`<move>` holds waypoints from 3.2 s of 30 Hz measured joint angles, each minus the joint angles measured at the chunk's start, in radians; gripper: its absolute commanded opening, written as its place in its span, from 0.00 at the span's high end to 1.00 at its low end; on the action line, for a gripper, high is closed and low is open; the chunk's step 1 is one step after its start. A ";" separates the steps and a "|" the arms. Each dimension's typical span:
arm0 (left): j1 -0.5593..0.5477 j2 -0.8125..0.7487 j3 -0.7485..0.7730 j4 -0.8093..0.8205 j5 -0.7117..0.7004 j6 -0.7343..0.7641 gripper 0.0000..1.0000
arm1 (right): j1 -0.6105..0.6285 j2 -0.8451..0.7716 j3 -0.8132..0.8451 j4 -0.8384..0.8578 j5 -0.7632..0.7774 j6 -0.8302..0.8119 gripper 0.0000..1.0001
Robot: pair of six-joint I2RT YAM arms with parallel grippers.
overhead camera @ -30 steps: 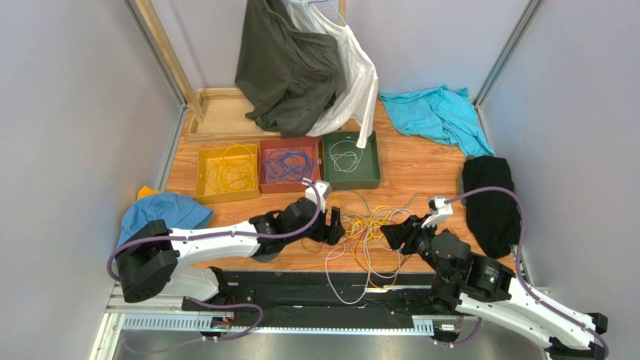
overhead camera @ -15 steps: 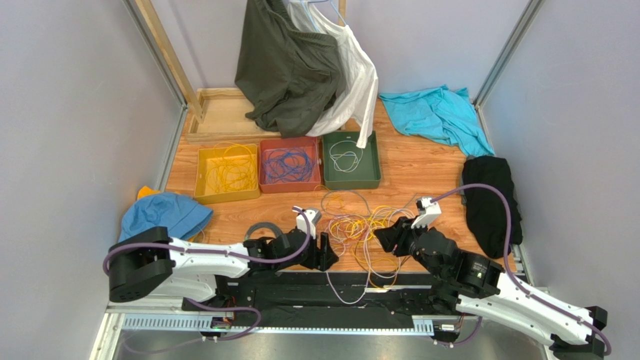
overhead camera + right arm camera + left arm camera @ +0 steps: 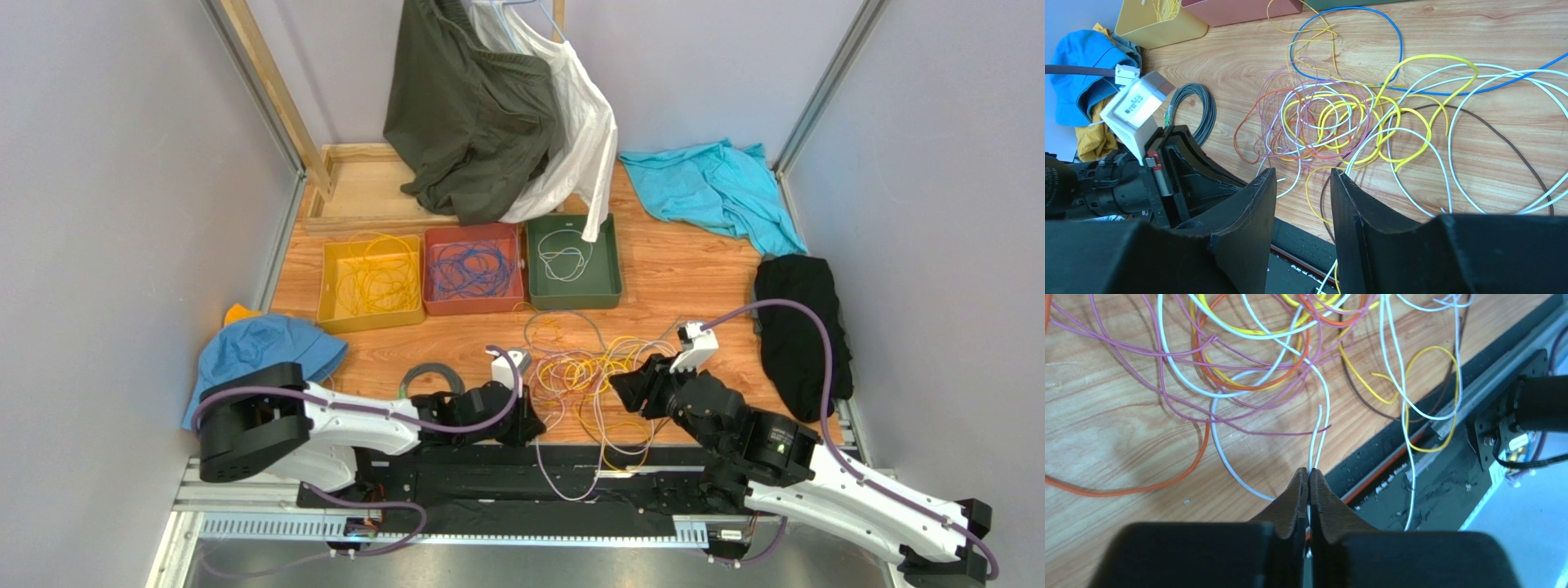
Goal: Untangle the cables
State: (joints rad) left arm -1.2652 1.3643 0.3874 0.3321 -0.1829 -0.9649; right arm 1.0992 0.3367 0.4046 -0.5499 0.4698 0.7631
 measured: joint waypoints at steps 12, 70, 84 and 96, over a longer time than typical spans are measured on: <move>-0.024 -0.615 0.245 -0.509 -0.199 0.182 1.00 | 0.000 -0.018 0.000 0.021 -0.005 -0.014 0.58; -0.022 -0.348 1.355 -0.824 -0.642 1.076 1.00 | 0.000 0.590 0.631 0.276 0.001 -0.425 1.00; -0.021 -0.599 0.792 -0.683 -0.629 0.782 1.00 | 0.000 0.733 1.386 -0.012 0.003 -0.557 1.00; -0.021 -0.521 0.509 -0.571 -0.536 0.608 0.04 | -0.001 0.885 1.444 -0.169 0.040 -0.601 1.00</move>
State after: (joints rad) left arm -1.2858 0.8429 0.8963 -0.2386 -0.7185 -0.3573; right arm 1.0981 1.2213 1.8488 -0.7193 0.5095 0.1619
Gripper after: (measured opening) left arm 0.925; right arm 0.015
